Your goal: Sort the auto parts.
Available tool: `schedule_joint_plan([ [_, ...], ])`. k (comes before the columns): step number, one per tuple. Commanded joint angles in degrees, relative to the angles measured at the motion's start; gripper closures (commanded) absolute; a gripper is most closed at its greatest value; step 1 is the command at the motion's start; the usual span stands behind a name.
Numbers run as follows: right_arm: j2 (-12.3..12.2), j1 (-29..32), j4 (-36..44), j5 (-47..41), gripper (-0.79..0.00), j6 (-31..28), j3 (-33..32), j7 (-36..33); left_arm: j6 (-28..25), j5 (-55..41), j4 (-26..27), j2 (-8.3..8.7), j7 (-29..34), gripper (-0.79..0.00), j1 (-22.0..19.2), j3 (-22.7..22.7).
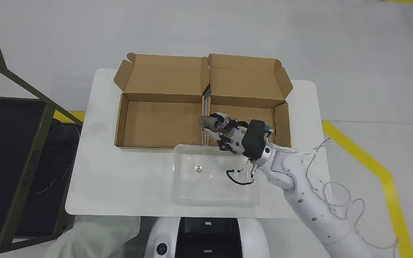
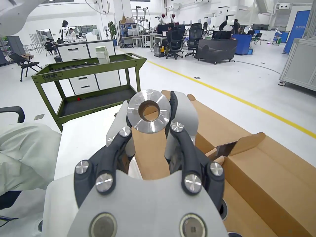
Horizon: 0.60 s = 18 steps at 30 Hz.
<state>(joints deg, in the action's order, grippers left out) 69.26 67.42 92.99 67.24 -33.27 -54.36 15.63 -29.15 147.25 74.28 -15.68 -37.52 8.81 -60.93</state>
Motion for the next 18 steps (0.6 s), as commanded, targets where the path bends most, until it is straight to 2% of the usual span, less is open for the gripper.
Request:
schedule_joint_plan([
  [1,0.39,-0.91,-1.32,0.43,0.0,0.34,1.3,-0.44,0.0,0.0,0.0,0.0,0.0,-0.785,0.0,0.0],
  [7,1.38,-2.88,-3.99,1.32,0.0,1.11,3.94,-1.31,0.0,0.0,0.0,0.0,0.0,-0.785,0.0,0.0],
  [18,1.61,-3.05,-4.11,1.79,0.0,1.99,4.27,-1.62,0.0,0.0,0.0,0.0,0.0,-0.785,0.0,0.0],
])
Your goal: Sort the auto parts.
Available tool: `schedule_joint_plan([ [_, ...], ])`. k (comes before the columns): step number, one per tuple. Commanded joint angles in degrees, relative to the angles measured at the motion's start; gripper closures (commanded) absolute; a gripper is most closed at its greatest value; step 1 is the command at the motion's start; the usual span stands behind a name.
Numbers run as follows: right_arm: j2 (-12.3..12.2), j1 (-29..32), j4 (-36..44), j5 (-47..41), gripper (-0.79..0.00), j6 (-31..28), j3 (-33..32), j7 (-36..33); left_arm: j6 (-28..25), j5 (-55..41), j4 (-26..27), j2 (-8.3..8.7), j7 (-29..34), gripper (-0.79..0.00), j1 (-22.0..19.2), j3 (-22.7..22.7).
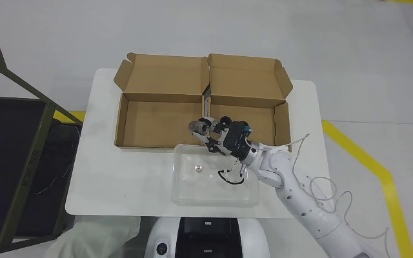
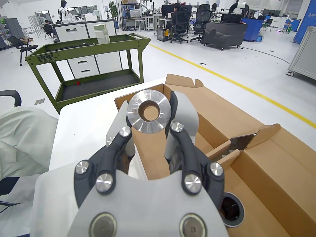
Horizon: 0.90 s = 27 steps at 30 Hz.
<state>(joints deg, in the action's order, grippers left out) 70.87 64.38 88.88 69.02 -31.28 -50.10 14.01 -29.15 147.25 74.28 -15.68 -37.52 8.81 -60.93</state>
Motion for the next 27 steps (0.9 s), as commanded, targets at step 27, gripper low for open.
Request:
schedule_joint_plan([
  [27,1.57,-4.91,-5.03,-5.11,0.0,-3.52,2.9,-6.46,0.0,0.0,0.0,0.0,0.0,-0.785,0.0,0.0],
])
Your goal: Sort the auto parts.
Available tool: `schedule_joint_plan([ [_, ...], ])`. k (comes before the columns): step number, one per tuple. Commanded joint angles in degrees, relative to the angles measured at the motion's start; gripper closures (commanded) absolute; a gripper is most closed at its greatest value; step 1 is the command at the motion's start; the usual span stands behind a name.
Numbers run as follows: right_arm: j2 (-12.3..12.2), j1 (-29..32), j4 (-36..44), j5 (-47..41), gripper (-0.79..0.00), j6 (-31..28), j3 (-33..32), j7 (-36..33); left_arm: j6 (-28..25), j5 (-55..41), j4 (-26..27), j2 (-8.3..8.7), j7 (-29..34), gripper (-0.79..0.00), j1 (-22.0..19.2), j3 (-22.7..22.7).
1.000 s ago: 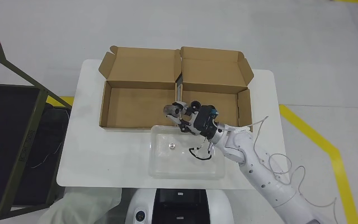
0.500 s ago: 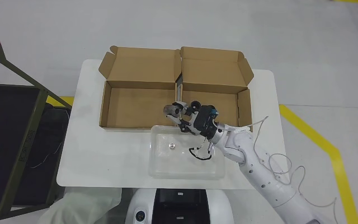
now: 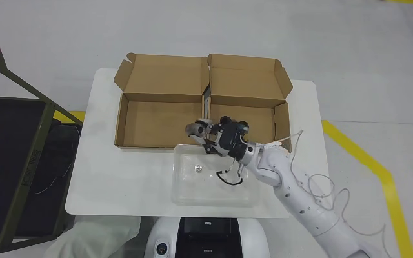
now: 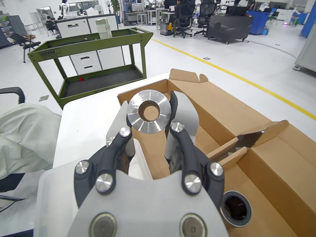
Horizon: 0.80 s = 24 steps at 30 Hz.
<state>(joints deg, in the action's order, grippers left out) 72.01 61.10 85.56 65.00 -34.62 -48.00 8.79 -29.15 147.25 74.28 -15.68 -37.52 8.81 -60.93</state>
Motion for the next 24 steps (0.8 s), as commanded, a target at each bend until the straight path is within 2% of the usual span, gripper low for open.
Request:
schedule_joint_plan([
  [1,0.95,-2.96,-3.29,-2.46,0.0,-0.66,1.85,-2.02,0.0,0.0,0.0,0.0,0.0,-0.785,0.0,0.0],
  [11,7.18,-15.81,-21.01,-12.58,0.0,-2.71,10.81,-5.68,0.0,0.0,0.0,0.0,0.0,-0.785,0.0,0.0],
  [24,15.21,-24.24,-31.97,-11.85,0.0,2.45,19.55,-8.63,0.0,0.0,0.0,0.0,0.0,-0.785,0.0,0.0],
])
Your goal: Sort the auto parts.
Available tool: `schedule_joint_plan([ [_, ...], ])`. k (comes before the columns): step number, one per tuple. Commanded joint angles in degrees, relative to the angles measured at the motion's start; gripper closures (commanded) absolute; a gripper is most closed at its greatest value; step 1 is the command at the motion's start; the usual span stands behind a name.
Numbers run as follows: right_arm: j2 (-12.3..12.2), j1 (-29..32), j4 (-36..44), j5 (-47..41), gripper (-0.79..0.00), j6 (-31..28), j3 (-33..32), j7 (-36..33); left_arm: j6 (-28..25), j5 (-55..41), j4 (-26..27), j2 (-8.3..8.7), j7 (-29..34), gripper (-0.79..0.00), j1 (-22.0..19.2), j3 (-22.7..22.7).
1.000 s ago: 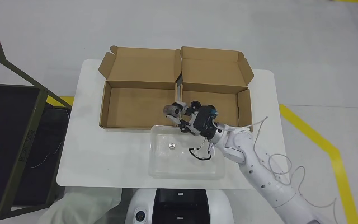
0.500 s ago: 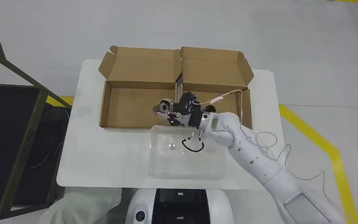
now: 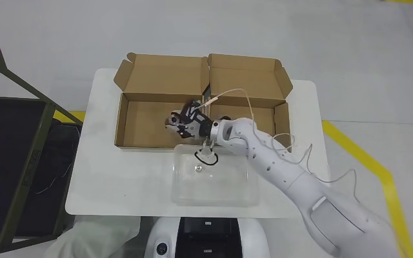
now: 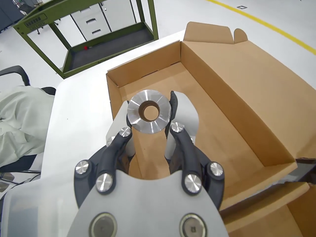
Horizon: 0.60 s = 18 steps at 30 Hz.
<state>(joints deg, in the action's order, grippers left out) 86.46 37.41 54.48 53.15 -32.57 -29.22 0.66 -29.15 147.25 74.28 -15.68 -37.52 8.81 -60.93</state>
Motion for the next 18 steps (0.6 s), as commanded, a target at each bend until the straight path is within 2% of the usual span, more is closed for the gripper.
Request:
schedule_joint_plan([
  [1,1.52,-1.14,-1.9,0.09,0.0,0.97,1.48,-1.01,0.0,0.0,0.0,0.0,0.0,-0.785,0.0,0.0],
  [10,8.61,-5.33,-11.01,0.59,0.0,4.65,6.65,-4.68,0.0,0.0,0.0,0.0,0.0,-0.785,0.0,0.0],
  [18,13.79,-7.83,-19.28,-1.17,0.0,4.68,8.03,-7.37,0.0,0.0,0.0,0.0,0.0,-0.785,0.0,0.0],
])
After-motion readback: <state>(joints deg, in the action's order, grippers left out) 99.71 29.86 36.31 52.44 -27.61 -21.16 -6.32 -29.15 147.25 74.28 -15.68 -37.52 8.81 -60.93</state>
